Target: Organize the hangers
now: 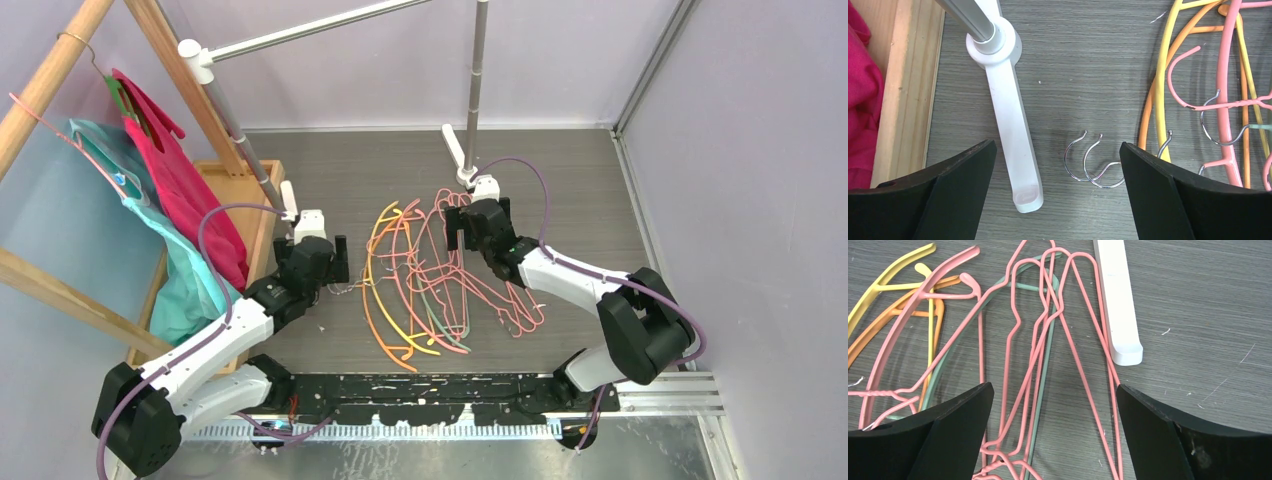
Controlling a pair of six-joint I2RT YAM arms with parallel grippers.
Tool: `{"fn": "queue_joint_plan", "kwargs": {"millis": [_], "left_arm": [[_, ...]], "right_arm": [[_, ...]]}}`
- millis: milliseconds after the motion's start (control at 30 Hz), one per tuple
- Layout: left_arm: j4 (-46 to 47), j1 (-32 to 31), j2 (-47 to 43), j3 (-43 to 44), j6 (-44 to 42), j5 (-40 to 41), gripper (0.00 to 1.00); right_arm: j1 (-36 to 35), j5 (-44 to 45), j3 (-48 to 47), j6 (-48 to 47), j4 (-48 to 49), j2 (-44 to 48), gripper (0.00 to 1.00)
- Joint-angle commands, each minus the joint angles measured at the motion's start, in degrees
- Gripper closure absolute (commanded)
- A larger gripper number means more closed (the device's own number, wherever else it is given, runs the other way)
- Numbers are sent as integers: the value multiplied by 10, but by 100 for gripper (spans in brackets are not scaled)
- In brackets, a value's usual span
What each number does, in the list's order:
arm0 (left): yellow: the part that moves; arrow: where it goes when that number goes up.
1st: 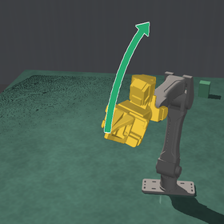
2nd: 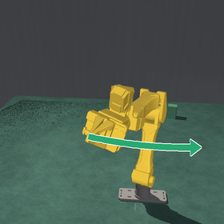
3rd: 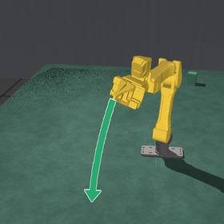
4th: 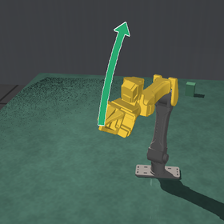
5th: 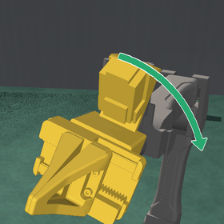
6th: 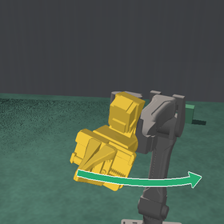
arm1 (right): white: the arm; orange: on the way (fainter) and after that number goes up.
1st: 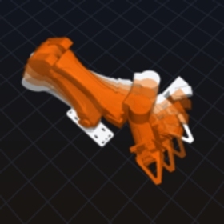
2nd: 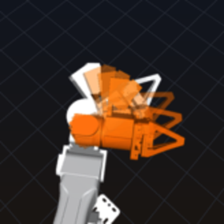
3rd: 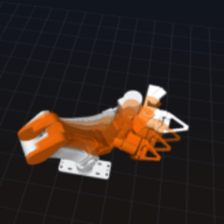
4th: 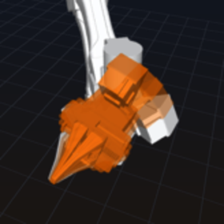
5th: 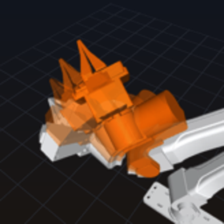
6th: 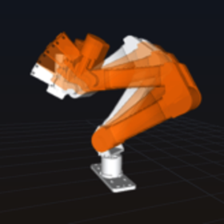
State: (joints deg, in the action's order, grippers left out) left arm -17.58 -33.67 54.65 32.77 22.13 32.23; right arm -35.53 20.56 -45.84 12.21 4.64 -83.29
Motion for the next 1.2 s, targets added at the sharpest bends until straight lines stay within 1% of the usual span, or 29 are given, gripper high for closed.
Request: {"fn": "queue_joint_plan", "kwargs": {"millis": [0,100,200,300,433,467,533,600,700,767,933,1100,1167], "left_arm": [[10,1,-5,18,10,17,2],[10,1,-5,18,10,18,2],[8,1,-1,19,11,18,2],[6,1,3,23,12,17,2],[6,1,3,24,11,18,2],[5,1,3,24,11,18,2],[4,1,3,23,11,19,2],[5,1,3,22,12,21,2],[8,1,7,21,12,21,2],[8,1,11,23,12,21,2],[10,1,24,25,17,21,2],[4,1,29,25,19,23,2],[4,1,26,23,20,26,2]], "right_arm": [[-3,18,-16,9,18,5,0],[-3,8,-12,6,17,9,0],[-3,-4,1,3,20,16,6],[-3,-11,3,6,7,13,19],[-4,-48,2,18,-29,7,44],[-5,-59,6,22,-34,8,47],[-8,-74,21,28,-39,13,49],[-11,-107,39,34,-41,19,50],[-13,-151,61,40,-43,22,57],[-20,-167,67,45,-49,22,59],[-54,-140,64,39,-59,23,59],[-56,-139,56,41,-60,2,59],[-60,-131,58,45,-61,10,60]]}}
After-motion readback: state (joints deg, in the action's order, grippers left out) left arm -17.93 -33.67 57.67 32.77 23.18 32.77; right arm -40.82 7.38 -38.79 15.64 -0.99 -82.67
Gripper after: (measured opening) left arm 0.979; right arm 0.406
